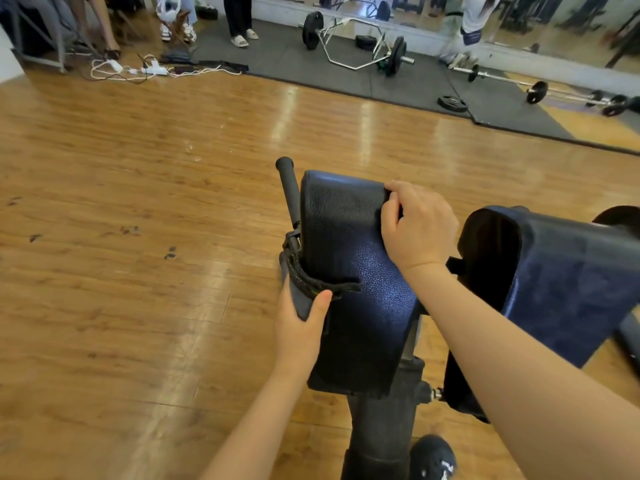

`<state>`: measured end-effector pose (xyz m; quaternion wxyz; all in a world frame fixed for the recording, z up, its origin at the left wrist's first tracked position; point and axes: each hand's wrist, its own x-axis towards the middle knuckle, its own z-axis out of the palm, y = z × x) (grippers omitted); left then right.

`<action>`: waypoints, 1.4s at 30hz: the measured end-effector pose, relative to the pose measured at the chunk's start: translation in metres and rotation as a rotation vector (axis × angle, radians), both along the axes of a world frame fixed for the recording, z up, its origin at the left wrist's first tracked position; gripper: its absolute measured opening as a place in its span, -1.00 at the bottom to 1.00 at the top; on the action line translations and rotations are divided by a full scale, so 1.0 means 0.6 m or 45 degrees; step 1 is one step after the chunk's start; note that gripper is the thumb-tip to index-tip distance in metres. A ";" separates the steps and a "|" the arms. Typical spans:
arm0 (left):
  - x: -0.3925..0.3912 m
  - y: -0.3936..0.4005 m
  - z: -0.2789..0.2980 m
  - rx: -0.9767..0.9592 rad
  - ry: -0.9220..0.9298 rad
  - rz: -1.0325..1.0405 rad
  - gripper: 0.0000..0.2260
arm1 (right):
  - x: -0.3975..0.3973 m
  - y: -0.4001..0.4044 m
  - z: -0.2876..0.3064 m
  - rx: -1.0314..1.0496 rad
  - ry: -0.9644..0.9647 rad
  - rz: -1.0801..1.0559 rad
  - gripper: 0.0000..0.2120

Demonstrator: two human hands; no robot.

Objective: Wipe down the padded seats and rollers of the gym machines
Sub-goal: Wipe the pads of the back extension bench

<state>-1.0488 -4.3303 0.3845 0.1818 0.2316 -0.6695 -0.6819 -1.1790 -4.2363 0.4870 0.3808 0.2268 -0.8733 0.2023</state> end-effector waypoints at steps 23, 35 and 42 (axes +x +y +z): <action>-0.098 -0.079 0.086 0.474 -0.042 -0.107 -0.69 | -0.002 0.000 -0.002 0.016 -0.014 -0.014 -0.73; 0.039 -0.052 0.111 0.171 -0.386 -0.089 -0.82 | 0.009 0.003 0.021 0.013 -0.355 -0.041 -0.70; -0.104 -0.028 0.210 -1.221 0.075 -0.091 -0.43 | 0.017 0.066 0.047 -0.367 -0.720 0.226 -0.72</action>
